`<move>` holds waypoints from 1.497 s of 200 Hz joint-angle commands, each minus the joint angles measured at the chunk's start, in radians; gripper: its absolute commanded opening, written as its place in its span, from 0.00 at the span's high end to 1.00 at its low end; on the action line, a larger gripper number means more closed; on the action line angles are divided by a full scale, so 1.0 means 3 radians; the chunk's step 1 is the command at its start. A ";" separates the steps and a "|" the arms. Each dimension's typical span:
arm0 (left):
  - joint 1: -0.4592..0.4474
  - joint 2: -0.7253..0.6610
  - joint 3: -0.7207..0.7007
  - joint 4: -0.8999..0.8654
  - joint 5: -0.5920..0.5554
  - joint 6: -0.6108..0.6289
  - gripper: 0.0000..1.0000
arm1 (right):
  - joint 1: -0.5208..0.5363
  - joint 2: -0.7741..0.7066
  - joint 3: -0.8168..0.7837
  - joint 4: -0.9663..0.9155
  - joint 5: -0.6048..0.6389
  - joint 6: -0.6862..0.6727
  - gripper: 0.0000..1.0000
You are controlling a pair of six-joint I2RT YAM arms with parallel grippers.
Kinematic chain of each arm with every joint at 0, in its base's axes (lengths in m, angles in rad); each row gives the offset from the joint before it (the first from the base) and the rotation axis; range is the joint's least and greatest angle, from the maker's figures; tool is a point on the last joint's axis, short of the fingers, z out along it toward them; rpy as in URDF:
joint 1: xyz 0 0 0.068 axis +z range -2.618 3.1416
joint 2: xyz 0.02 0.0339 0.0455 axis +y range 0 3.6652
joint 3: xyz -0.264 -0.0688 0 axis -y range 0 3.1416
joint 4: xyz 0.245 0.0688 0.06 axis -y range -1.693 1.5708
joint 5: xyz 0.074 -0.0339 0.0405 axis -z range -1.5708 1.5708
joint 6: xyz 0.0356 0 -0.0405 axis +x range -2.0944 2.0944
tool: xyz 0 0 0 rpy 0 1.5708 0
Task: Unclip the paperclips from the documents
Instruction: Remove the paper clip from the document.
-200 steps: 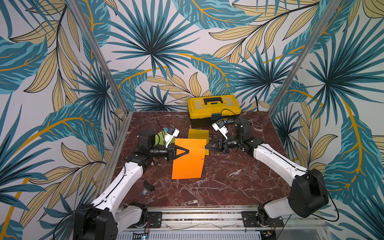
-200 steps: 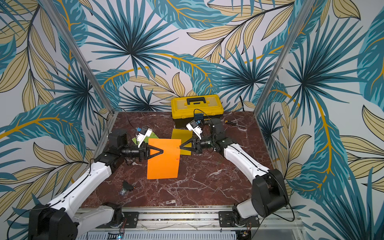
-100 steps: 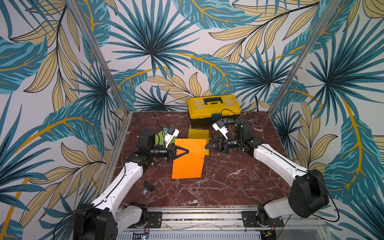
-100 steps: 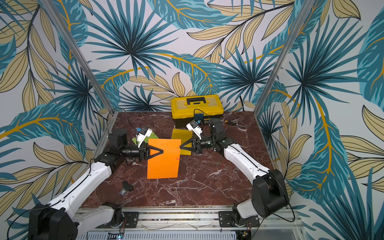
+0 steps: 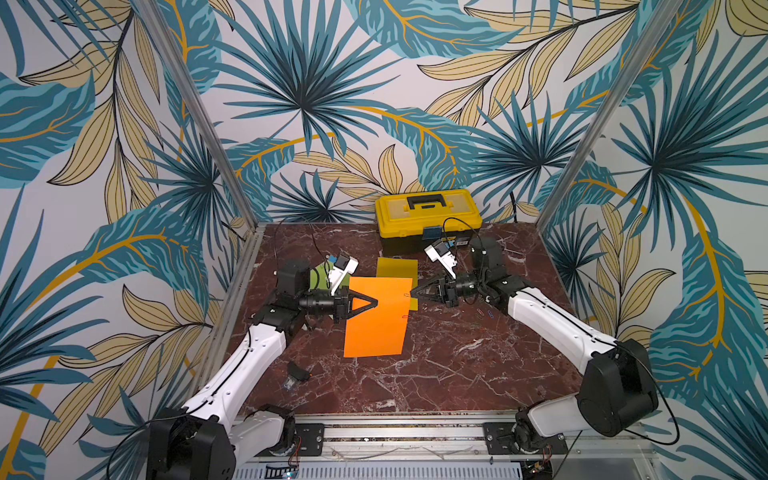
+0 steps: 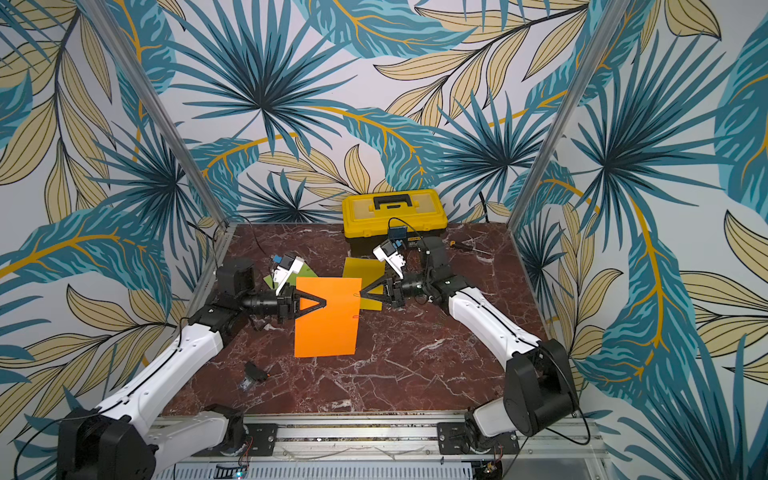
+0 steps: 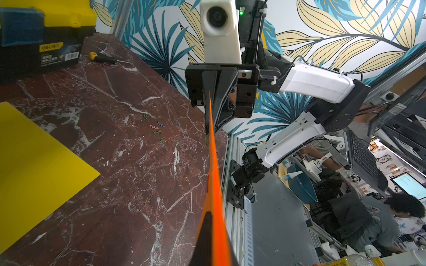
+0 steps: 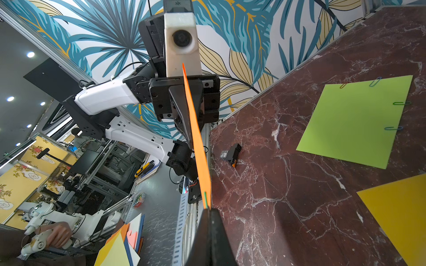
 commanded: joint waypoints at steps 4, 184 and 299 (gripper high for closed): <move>0.0052 -0.0073 -0.0018 0.0062 0.0013 -0.0003 1.00 | -0.0030 -0.0088 -0.0039 -0.0028 0.0052 -0.0019 0.99; 0.0105 -0.0124 -0.0043 0.0059 0.0000 -0.0005 1.00 | -0.0110 -0.0099 -0.0116 -0.0172 0.0230 -0.0071 1.00; 0.0121 -0.0155 -0.0114 0.0059 0.0006 0.0018 1.00 | -0.0906 -0.0233 -0.0836 -0.0243 0.1497 0.0572 1.00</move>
